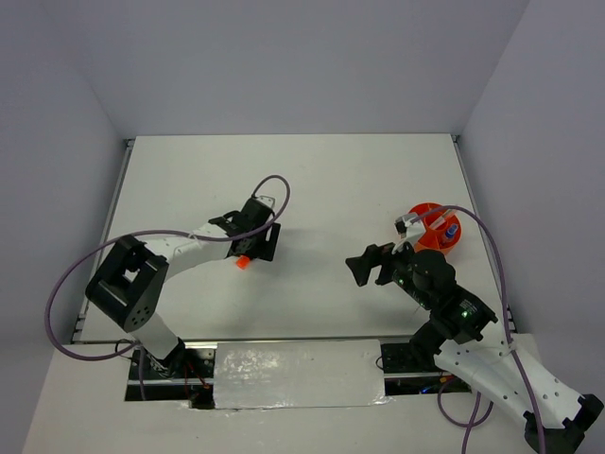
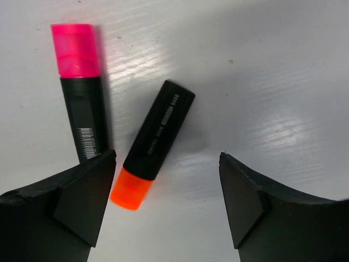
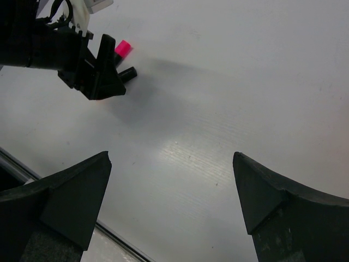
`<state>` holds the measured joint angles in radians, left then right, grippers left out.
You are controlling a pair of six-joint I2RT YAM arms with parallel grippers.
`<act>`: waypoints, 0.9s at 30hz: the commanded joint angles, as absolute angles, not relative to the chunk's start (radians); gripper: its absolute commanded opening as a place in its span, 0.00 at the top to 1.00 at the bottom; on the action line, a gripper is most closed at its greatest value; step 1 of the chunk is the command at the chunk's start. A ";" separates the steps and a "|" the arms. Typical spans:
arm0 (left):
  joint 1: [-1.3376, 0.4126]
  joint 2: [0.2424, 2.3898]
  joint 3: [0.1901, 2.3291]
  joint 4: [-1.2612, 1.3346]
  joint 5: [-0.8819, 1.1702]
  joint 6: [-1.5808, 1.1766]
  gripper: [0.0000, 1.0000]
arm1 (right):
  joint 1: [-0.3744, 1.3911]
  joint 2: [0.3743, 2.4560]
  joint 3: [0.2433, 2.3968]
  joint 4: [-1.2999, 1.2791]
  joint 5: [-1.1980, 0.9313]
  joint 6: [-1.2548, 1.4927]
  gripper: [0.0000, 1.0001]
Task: Sort the stationery into containers
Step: Pick up the pen from the center of the board.
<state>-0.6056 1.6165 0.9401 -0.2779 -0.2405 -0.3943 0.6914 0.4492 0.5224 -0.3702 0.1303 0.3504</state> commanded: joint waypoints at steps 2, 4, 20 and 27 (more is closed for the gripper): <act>-0.571 1.628 0.928 -0.242 -0.244 -0.379 0.12 | 0.696 0.453 0.523 -0.357 0.092 0.339 0.00; -0.566 1.632 0.914 -0.232 -0.233 -0.382 0.13 | 0.695 0.457 0.522 -0.356 0.086 0.342 0.00; -0.568 1.588 0.789 -0.206 -0.137 -0.431 0.81 | 0.696 0.480 0.583 -0.354 0.057 0.365 0.00; -0.649 1.419 0.750 -0.163 -0.110 -0.469 1.00 | 0.696 0.451 0.511 -0.214 0.031 0.501 0.00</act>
<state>-0.6060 1.5120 0.7639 -0.1833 -0.1493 -0.4385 0.6914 0.4656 0.5304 -0.3256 0.0521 0.4187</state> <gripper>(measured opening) 0.363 0.994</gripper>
